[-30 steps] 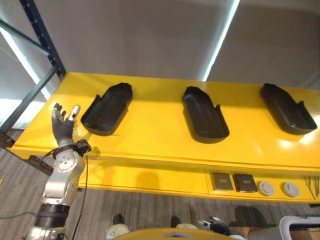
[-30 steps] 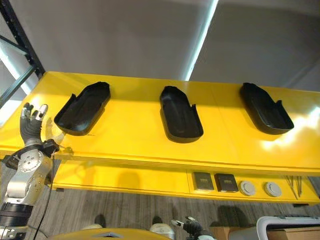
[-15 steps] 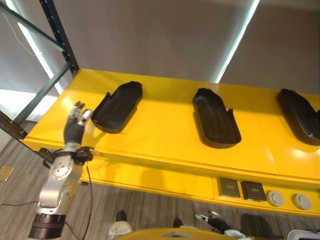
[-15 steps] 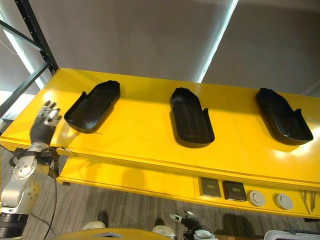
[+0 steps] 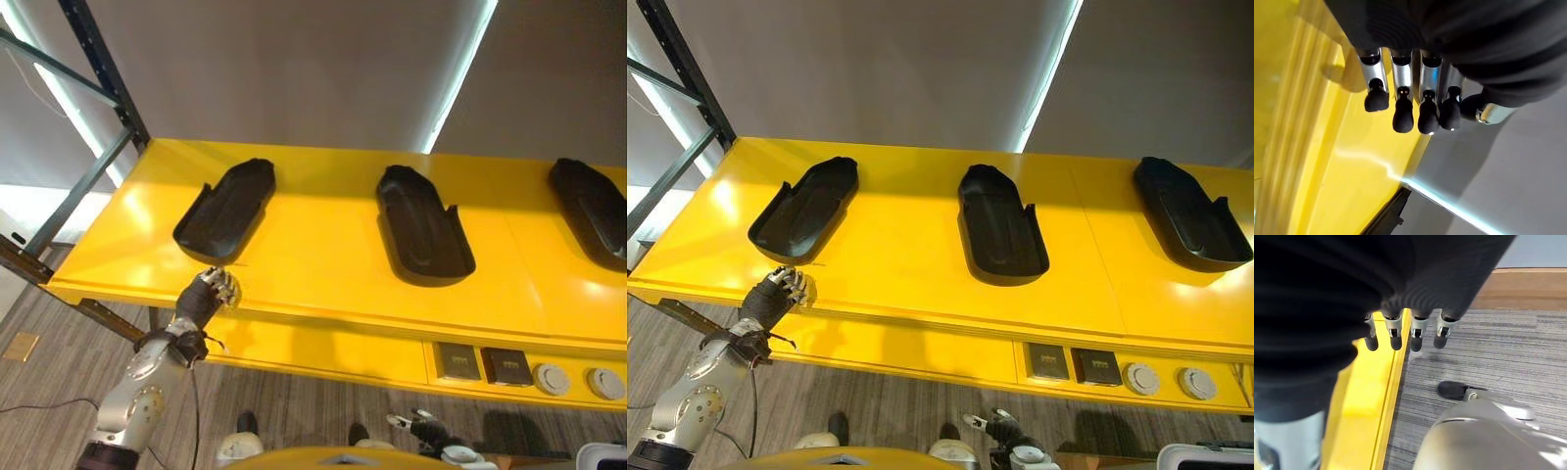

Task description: Move parts from the plastic box to the shelf.

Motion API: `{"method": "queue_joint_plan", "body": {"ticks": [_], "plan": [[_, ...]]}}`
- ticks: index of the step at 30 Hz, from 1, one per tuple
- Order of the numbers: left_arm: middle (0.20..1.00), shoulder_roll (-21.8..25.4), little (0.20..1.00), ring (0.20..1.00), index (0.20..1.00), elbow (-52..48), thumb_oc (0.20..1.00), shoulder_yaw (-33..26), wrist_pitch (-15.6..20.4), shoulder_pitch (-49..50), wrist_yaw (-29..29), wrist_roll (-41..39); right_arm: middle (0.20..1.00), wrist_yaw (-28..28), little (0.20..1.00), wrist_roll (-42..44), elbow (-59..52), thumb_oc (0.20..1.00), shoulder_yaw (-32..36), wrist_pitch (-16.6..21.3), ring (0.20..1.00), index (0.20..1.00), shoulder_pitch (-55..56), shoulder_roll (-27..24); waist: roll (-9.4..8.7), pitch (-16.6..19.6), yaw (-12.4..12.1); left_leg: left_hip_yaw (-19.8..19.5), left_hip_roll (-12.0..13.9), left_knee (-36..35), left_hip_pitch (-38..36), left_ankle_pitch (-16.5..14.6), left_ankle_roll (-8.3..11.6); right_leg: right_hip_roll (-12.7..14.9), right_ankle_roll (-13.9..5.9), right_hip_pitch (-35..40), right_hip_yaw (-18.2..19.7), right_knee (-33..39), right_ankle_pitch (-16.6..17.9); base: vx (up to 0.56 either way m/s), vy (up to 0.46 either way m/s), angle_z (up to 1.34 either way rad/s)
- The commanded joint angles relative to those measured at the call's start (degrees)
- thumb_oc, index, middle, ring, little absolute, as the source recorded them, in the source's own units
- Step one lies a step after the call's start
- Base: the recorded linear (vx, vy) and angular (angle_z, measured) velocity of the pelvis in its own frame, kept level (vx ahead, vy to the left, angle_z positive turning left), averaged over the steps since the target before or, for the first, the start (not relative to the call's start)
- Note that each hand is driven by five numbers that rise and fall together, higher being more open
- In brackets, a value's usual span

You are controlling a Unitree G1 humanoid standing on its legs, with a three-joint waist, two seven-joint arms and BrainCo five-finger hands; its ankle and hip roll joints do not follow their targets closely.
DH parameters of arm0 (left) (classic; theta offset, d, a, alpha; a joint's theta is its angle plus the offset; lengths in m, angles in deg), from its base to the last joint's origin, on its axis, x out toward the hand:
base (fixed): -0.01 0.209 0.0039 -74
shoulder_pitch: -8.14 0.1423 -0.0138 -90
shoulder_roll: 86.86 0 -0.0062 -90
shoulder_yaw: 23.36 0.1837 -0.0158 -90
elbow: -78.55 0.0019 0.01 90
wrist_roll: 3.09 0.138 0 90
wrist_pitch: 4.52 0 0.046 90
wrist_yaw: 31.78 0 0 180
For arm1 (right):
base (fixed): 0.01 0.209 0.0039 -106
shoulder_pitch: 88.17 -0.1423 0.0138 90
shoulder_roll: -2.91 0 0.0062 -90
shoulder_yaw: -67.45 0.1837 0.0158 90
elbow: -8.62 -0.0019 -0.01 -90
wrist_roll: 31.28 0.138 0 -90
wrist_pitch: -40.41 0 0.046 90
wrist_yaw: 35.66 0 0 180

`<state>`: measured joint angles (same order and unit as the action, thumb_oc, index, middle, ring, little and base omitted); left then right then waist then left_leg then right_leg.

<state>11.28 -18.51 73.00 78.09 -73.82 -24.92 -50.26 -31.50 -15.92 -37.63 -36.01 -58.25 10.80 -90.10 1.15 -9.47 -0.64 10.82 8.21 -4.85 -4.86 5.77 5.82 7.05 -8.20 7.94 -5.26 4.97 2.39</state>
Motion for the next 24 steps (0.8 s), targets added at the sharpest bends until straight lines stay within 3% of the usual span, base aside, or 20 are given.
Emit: {"method": "queue_joint_plan", "body": {"ticks": [1,6,14,24], "plan": [[0.200,1.59,0.200,0.200,0.200,-4.96,0.200,-3.19,4.46,-1.44,4.32,0.34,1.000,0.53,1.000,-1.23,0.54,1.000,0.55,1.69,1.000,1.000,-1.58,-1.04,-1.80,-1.32,-1.14,1.00,1.81,4.63,-1.29,-6.86,-0.67,3.51,-2.74,-2.47,-2.50,-1.87,0.13,0.00,0.000,0.00],[0.200,2.42,0.200,0.200,0.200,-7.40,0.200,-5.01,6.21,-0.57,3.04,1.60,1.000,0.21,1.000,-1.79,0.41,1.000,1.05,2.24,1.000,1.000,-0.98,-1.10,-1.52,-1.23,-1.49,0.67,1.60,4.56,-1.31,-6.84,-0.69,3.64,-2.77,-2.39,-2.70,-1.83,0.19,0.00,0.006,0.00],[0.200,3.52,0.200,0.200,0.200,-6.43,0.200,-10.11,8.21,0.61,-6.76,8.22,1.000,0.55,1.000,-1.44,0.53,1.000,0.91,2.12,1.000,1.000,-0.69,-0.54,-1.77,-0.90,-2.59,-0.34,1.31,4.53,-1.23,-6.90,-0.73,3.85,-2.83,-2.03,-3.48,-1.92,-0.01,0.01,0.003,0.04],[0.200,4.18,0.200,0.200,0.200,-2.76,0.200,-9.50,8.46,-2.14,-9.64,15.34,1.000,-0.03,1.000,-1.92,-0.16,1.000,-0.07,2.20,1.000,1.000,-0.27,-0.69,-2.27,-0.63,-1.63,0.04,1.61,4.60,-1.42,-6.81,-0.65,3.49,-2.84,-2.20,-2.99,-2.33,-0.30,0.01,-0.003,0.03]]}}
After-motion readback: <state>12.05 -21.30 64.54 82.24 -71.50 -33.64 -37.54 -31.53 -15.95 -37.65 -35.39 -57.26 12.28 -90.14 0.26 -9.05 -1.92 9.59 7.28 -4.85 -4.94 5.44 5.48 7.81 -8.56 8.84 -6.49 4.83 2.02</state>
